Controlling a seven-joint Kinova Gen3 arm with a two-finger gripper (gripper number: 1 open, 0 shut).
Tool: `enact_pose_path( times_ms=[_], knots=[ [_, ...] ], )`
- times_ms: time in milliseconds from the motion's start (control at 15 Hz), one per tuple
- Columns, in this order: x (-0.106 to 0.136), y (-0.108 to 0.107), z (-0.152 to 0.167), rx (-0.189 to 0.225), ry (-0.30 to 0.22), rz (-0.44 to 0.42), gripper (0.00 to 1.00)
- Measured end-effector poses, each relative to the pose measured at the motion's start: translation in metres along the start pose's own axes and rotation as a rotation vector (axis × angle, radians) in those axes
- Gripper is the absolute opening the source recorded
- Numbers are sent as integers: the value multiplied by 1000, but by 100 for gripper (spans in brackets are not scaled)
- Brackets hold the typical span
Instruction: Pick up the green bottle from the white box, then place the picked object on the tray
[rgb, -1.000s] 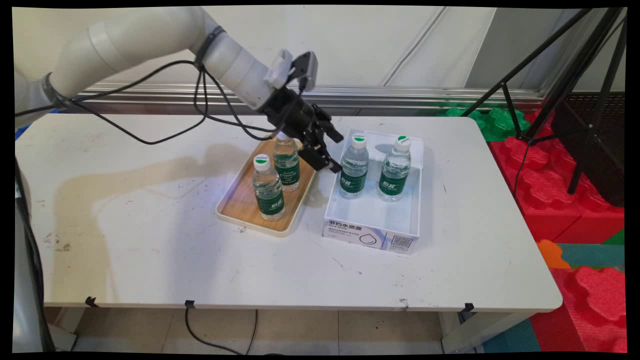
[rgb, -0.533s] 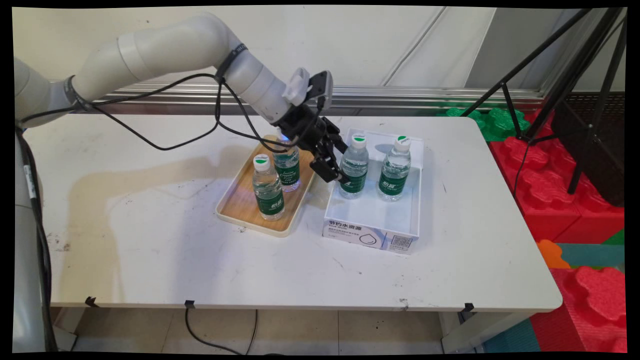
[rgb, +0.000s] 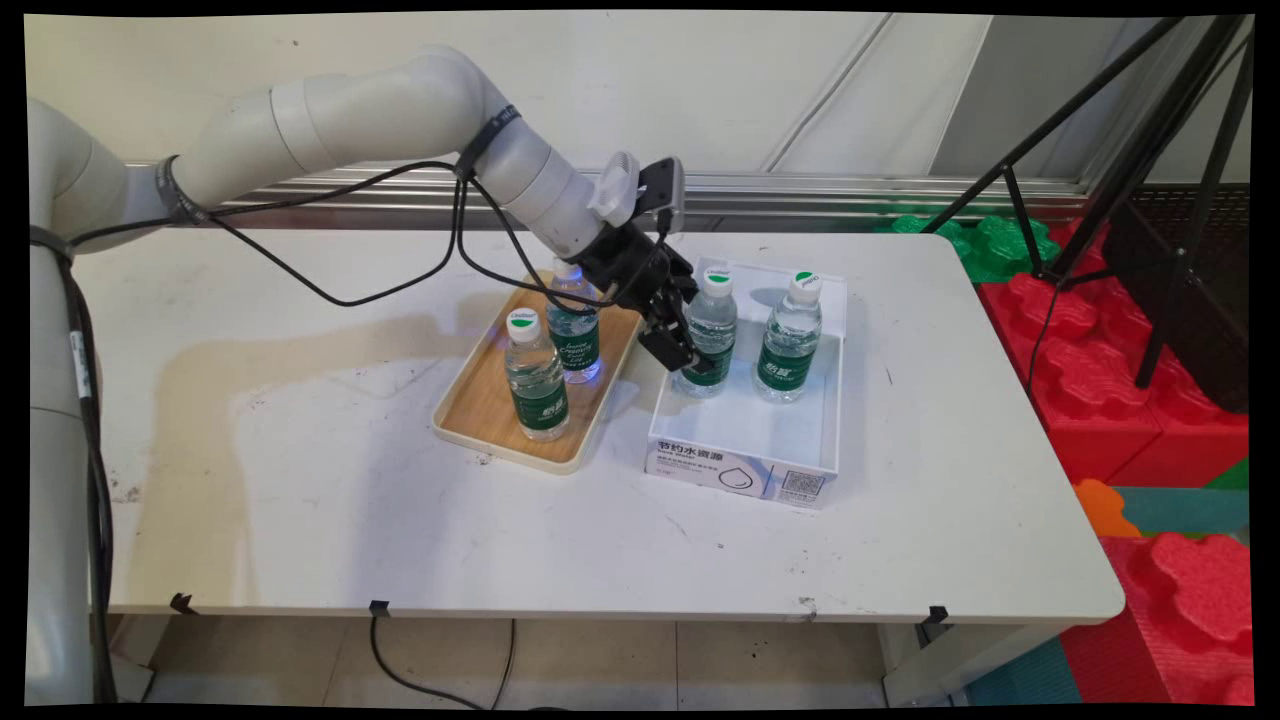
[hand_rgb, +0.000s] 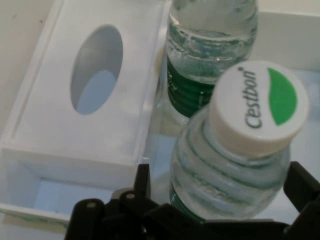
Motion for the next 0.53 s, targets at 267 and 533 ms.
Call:
enact_pose_path(
  times_ms=[267,533],
  knots=[
    [1,-2,5,6,8,-7,0],
    [3,-4,6,10,19,-13,0]
  ],
)
